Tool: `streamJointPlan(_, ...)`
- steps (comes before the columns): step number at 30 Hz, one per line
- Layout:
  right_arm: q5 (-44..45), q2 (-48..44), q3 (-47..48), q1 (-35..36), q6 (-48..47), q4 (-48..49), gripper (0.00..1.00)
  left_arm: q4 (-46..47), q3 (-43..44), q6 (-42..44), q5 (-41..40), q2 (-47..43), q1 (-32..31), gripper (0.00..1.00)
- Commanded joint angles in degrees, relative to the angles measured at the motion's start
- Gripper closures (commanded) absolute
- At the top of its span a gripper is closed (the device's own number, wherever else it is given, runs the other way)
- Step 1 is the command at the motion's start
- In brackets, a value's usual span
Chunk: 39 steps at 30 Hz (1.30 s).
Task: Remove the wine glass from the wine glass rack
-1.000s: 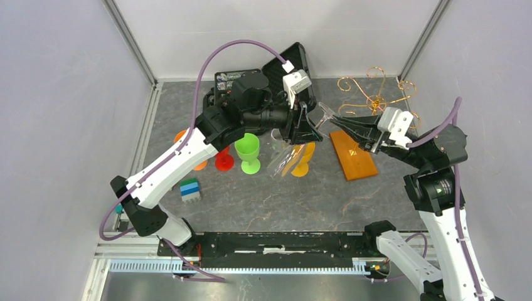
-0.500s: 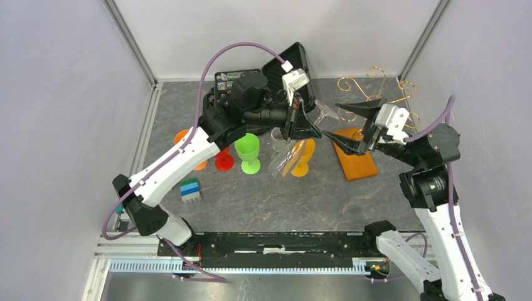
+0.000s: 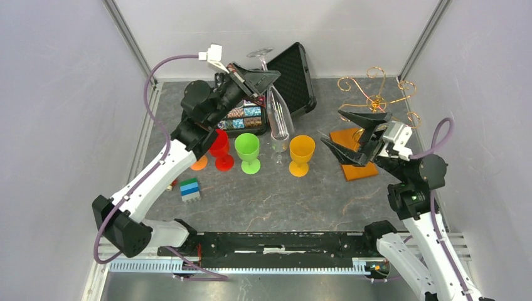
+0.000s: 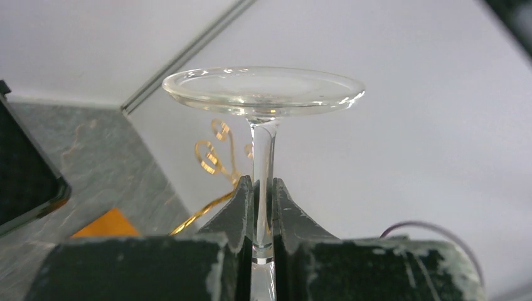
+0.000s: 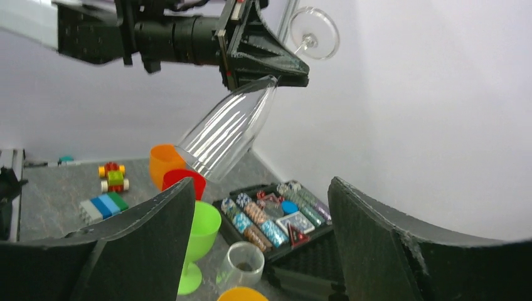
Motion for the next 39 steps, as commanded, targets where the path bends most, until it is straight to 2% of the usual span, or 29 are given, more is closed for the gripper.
streamJointPlan(1, 5.62, 0.24, -0.83, 2.30, 4.46, 13.03, 0.19, 17.22, -4.44, -13.91, -15.04, -4.01, -0.08, 0.98)
streamJointPlan(4, 9.00, 3.96, 2.17, 7.02, 0.20, 9.72, 0.22, 19.90, -6.09, -17.47, -18.35, -4.39, -0.08, 0.98)
streamJointPlan(8, 14.20, 10.84, 8.80, 18.56, -11.04, 0.82, 0.26, 21.74, -7.06, -20.95, -20.73, -3.73, -0.14, 0.98)
streamJointPlan(10, 17.08, 13.50, 10.77, 21.43, -13.70, -0.49, 0.29, 22.25, -7.35, -22.64, -20.83, -3.21, -0.08, 0.98)
streamJointPlan(14, 22.46, 15.68, 11.16, 24.26, -15.87, 2.68, 0.36, 23.65, -9.38, -26.35, -21.63, -3.26, 0.37, 0.98)
streamJointPlan(17, 26.96, 16.36, 10.10, 25.89, -17.70, 4.41, 0.46, 24.04, -10.22, -27.43, -22.29, -3.69, 0.75, 0.98)
streamJointPlan(28, 38.75, 20.85, 9.67, 30.32, -18.60, 9.39, 0.48, 25.90, -11.98, -31.23, -21.19, -3.87, 1.06, 0.98)
streamJointPlan(30, 40.52, 21.07, 9.94, 30.50, -17.75, 9.68, 0.54, 26.58, -12.77, -32.13, -20.79, -3.97, 1.06, 0.98)
streamJointPlan(39, 42.69, 22.05, 12.67, 30.90, -10.78, 7.64, 0.91, 29.78, -15.74, -35.02, -19.13, -3.64, 1.06, 0.95)
